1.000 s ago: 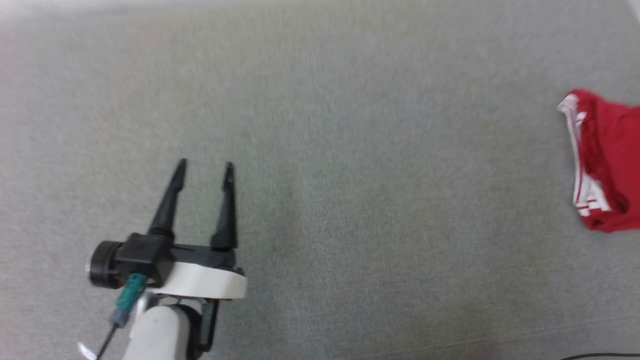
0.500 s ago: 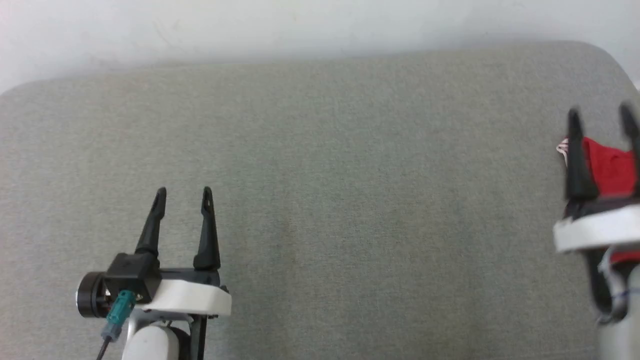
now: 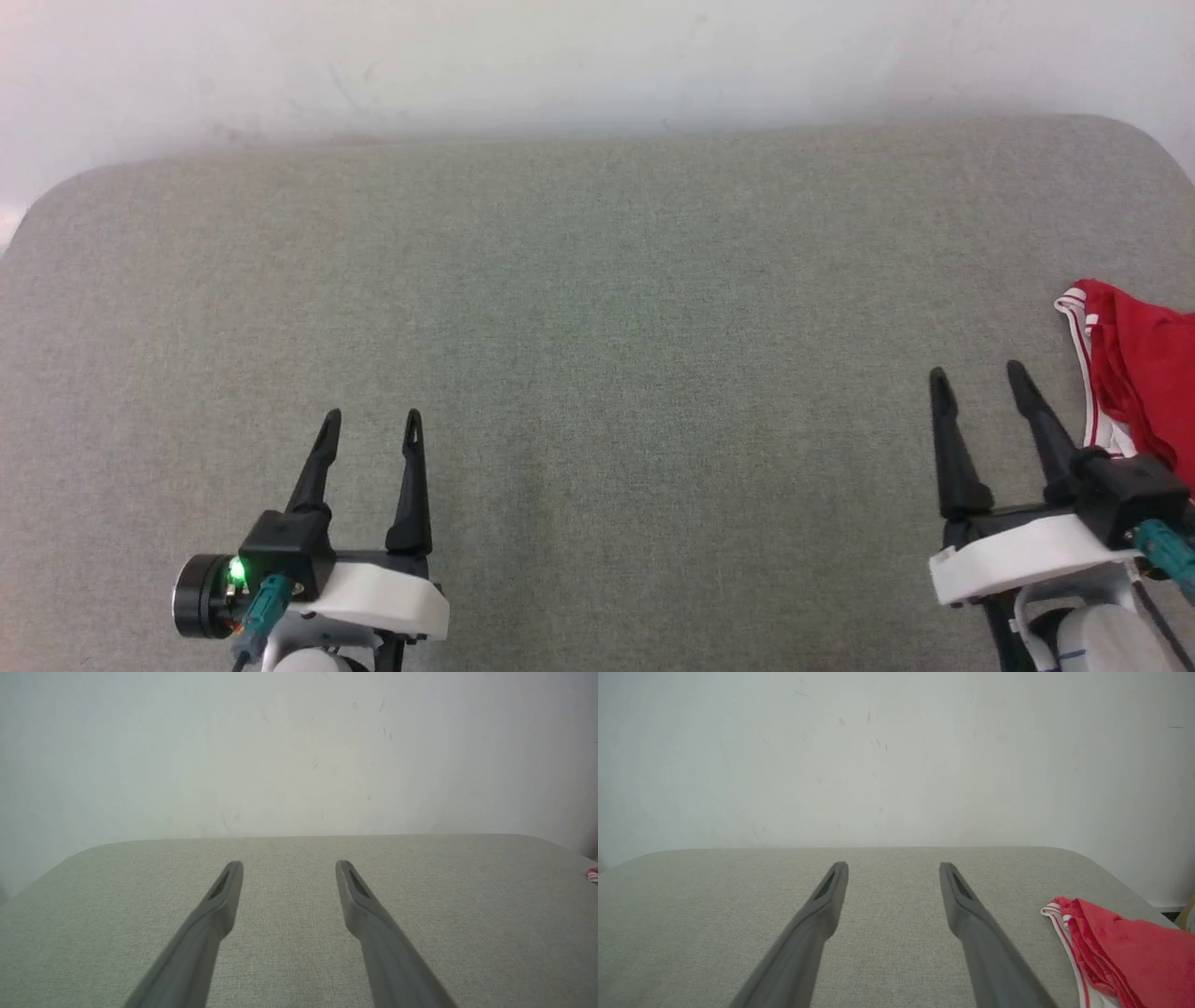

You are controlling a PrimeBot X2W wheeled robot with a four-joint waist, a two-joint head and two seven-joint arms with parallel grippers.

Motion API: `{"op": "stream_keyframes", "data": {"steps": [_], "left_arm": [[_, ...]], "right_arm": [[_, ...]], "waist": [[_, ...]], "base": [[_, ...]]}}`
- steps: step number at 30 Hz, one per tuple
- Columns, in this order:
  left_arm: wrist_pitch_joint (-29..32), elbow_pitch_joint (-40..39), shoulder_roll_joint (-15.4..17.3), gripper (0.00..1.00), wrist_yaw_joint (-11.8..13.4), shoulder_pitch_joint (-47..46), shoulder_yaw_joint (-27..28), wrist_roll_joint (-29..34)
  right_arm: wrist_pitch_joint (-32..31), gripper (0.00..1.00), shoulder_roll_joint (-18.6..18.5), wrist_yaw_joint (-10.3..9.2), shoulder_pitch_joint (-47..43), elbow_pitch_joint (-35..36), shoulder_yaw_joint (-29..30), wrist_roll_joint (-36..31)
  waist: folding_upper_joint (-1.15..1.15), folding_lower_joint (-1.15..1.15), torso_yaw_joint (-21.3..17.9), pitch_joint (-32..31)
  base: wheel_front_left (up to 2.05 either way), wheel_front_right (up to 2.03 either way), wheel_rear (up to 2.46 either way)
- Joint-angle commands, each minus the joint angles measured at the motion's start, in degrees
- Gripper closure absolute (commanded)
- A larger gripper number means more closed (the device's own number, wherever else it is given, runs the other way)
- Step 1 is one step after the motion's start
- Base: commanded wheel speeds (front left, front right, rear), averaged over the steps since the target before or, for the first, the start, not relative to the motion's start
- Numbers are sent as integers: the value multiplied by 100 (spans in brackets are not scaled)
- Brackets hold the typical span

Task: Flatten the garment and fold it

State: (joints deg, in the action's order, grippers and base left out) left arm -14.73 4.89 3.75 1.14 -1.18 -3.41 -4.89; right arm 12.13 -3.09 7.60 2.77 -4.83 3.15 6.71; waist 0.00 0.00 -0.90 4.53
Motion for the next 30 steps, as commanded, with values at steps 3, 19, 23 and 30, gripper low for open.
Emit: {"op": "stream_keyframes", "data": {"steps": [3, 19, 23, 30], "left_arm": [[-27, 35, -31, 0, 49, 54, -2, 33], [4, -29, -37, 100, 42, 0, 8, -26], [29, -29, -37, 100, 40, 2, 8, -20], [111, -56, -40, 100, 31, 8, 27, 9]], "right_arm": [[73, 0, 19, -11, -36, -58, -140, 33], [100, 100, 5, 1, 2, -81, -184, 131], [82, 100, 1, 1, -2, -75, -179, 120], [8, 100, 2, 0, -18, -43, -187, 75]], "waist": [[0, 0, 21, -18], [0, 0, 110, -30], [0, 1, 111, -36], [0, 1, 110, -60]], "base": [[0, 0, 0], [0, 0, 0], [0, 0, 0], [0, 0, 0]]}}
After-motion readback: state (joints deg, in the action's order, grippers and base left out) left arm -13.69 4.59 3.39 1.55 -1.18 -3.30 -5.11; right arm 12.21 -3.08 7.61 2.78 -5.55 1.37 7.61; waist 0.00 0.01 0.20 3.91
